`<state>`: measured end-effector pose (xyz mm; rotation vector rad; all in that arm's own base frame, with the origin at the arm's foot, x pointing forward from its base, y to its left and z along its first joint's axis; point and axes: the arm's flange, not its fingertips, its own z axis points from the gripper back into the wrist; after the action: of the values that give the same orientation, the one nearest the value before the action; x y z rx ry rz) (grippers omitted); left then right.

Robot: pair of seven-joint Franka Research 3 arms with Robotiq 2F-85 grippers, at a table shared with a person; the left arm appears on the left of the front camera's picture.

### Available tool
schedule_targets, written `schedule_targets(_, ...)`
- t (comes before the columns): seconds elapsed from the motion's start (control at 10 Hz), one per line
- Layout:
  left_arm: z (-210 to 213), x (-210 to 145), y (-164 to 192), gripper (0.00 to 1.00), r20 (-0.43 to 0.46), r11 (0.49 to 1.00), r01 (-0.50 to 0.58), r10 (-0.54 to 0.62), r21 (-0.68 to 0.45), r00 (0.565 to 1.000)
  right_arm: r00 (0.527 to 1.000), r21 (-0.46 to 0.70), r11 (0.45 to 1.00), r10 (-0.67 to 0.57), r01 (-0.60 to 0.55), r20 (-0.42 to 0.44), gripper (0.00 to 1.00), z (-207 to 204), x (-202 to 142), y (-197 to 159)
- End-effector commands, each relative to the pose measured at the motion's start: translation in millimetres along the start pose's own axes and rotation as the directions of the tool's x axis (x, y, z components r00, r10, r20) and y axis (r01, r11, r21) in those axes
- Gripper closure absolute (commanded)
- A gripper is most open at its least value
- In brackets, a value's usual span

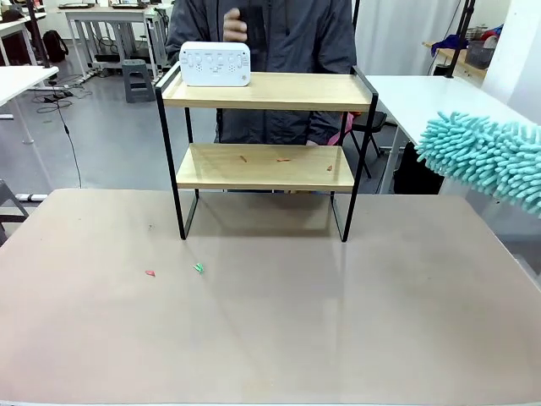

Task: Clean the shelf.
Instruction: Clean the remaining tier of the Shelf with the Duster once objects are removed.

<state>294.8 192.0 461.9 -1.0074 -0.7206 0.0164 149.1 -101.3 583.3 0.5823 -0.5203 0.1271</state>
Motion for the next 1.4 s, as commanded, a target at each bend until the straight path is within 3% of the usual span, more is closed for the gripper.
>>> schedule_targets(0.0,-1.7,-0.5,0.1,0.00,0.016,1.000,0.021,-0.020,-0.019,1.000,0.995,-0.005,0.996,0.084,-0.083,0.049,0.87,17.2,-11.7,20.9)
schedule_targets(0.1,-1.7,-0.5,0.1,0.00,0.016,1.000,0.021,-0.020,-0.019,1.000,0.983,-0.065,0.983,0.176,-0.173,0.047,0.87,8.8,-5.6,49.5)
schedule_targets(0.2,-1.7,-0.5,0.1,0.00,0.016,1.000,0.021,-0.020,-0.019,1.000,0.958,-0.036,0.958,0.285,-0.285,-0.002,0.87,-17.8,2.9,81.3)
schedule_targets(0.4,-1.7,-0.5,0.1,0.00,0.016,1.000,0.021,-0.020,-0.019,1.000,0.899,-0.078,0.898,0.423,-0.432,-0.112,0.87,-94.5,14.8,131.7)
schedule_targets(0.5,-1.7,-0.5,0.1,0.00,0.016,1.000,0.021,-0.020,-0.019,1.000,0.894,-0.138,0.885,0.430,-0.446,-0.127,0.87,-130.0,19.1,143.9)
schedule_targets(0.6,-1.7,-0.5,0.1,0.00,0.016,1.000,0.021,-0.020,-0.019,1.000,0.887,-0.100,0.883,0.446,-0.458,-0.122,0.87,-156.4,20.5,153.1)
schedule_targets(0.7,-1.7,-0.5,0.1,0.00,0.016,1.000,0.021,-0.020,-0.019,1.000,0.895,-0.130,0.886,0.432,-0.444,-0.113,0.87,-159.9,23.2,150.7)
schedule_targets(0.8,-1.7,-0.5,0.1,0.00,0.016,1.000,0.021,-0.020,-0.019,1.000,0.886,-0.097,0.887,0.432,-0.451,-0.167,0.87,-116.0,26.9,173.5)
schedule_targets(0.9,-1.7,-0.5,0.1,0.00,0.016,1.000,0.021,-0.020,-0.019,1.000,0.886,-0.097,0.887,0.432,-0.451,-0.167,0.87,-116.0,26.9,173.5)
schedule_targets(1.0,-1.7,-0.5,0.1,0.00,0.016,1.000,0.021,-0.020,-0.019,1.000,0.885,-0.121,0.883,0.431,-0.454,-0.176,0.87,-144.6,36.0,182.3)
schedule_targets(1.1,-1.7,-0.5,0.1,0.00,0.016,1.000,0.021,-0.020,-0.019,1.000,0.910,-0.191,0.892,0.385,-0.410,-0.156,0.87,-167.5,56.2,179.4)
schedule_targets(1.3,-1.7,-0.5,0.1,0.00,0.016,1.000,0.021,-0.020,-0.019,1.000,0.941,-0.225,0.914,0.329,-0.338,-0.077,0.87,-205.3,90.2,163.1)
